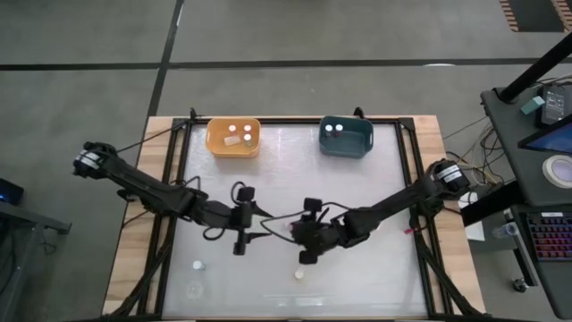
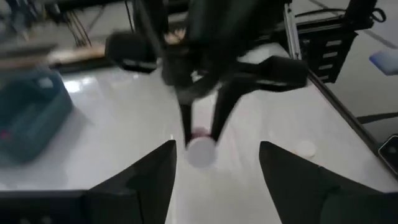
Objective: Pick and place medicine bottles into bin by pill shape (circle, oval)
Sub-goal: Put the pink capsule bottle into the blue bin
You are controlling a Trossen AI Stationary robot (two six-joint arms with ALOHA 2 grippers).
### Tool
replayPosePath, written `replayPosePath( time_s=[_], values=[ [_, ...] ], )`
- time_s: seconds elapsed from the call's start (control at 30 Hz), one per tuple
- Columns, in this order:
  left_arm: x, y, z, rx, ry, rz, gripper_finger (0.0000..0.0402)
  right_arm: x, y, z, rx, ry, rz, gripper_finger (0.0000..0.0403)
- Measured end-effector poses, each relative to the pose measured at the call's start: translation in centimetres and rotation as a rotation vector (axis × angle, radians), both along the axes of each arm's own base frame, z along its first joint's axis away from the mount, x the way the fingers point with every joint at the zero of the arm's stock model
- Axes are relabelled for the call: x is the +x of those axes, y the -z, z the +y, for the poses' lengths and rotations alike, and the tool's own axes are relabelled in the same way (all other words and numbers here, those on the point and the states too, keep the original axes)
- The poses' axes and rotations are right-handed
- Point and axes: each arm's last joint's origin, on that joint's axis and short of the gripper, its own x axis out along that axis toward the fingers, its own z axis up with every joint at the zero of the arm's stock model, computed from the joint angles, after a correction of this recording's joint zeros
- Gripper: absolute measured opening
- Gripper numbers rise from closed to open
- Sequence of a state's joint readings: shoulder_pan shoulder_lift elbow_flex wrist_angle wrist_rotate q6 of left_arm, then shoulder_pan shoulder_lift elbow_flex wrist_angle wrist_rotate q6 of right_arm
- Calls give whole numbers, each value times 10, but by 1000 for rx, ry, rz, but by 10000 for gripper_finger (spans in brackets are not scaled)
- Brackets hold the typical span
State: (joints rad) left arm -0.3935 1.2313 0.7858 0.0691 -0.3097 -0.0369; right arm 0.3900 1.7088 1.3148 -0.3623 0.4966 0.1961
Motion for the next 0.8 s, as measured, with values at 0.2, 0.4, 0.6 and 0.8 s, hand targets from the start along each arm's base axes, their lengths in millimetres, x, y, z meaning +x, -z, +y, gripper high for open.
replayPosePath(
  time_s=[0.2, 0.4, 0.6, 0.8],
  values=[
    [-22, -13, 10, 134, 15, -82, 214, -17, -11, -33, 13, 150, 134, 88],
    [-36, -13, 18, 168, -31, -142, 215, -39, -31, -83, 80, 351, 235, 83],
    [-40, 2, 20, 211, -23, -151, 215, -61, -48, -151, 211, 634, 286, 83],
    [-40, -23, 21, 313, -59, -301, 215, -84, -53, -227, 312, 843, 315, 81]
  ],
)
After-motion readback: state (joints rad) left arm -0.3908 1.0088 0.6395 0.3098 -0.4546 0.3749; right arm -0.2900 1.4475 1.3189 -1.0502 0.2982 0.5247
